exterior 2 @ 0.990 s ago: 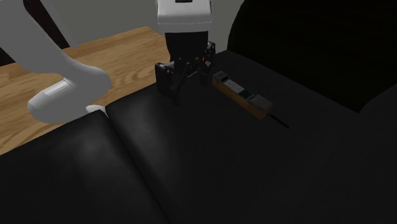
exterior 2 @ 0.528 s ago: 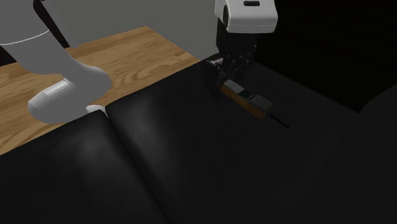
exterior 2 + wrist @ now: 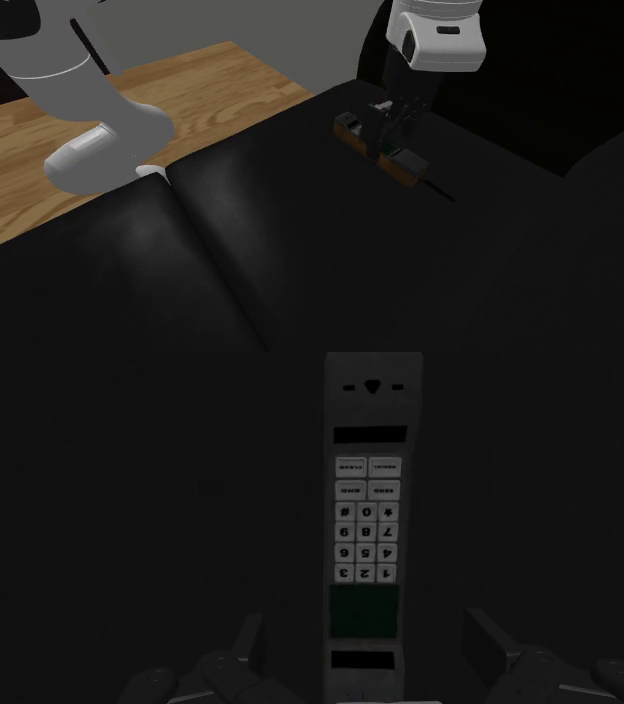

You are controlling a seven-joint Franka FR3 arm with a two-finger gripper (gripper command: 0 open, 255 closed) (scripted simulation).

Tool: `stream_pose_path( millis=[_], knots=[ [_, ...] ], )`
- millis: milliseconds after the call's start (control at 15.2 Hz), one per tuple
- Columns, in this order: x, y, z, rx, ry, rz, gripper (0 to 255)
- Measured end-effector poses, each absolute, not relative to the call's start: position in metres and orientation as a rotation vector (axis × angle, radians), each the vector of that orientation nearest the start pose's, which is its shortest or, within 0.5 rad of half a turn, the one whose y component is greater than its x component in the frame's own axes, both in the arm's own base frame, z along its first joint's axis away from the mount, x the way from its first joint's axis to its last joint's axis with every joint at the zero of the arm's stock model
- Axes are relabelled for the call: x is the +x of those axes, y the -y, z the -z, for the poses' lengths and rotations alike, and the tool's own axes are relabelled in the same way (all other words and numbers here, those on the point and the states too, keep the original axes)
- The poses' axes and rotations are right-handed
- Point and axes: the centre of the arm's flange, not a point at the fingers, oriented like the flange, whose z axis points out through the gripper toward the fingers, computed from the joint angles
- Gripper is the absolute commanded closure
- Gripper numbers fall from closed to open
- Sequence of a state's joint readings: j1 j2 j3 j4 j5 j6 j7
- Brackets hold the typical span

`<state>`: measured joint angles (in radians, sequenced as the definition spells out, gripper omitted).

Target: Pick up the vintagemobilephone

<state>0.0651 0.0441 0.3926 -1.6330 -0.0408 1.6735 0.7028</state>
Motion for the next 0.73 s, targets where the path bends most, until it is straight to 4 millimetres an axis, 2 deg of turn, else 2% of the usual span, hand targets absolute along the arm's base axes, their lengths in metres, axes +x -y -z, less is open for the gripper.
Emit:
stream_pose_path(
  millis=[264, 330, 726],
  knots=[
    [0.518, -0.247, -0.561, -3.138, -0.382, 0.020, 0],
    [0.518, -0.247, -0.559, -3.138, -0.381, 0.020, 255],
    [0.518, -0.247, -0.558, -3.138, -0.382, 0.021, 255]
  ],
)
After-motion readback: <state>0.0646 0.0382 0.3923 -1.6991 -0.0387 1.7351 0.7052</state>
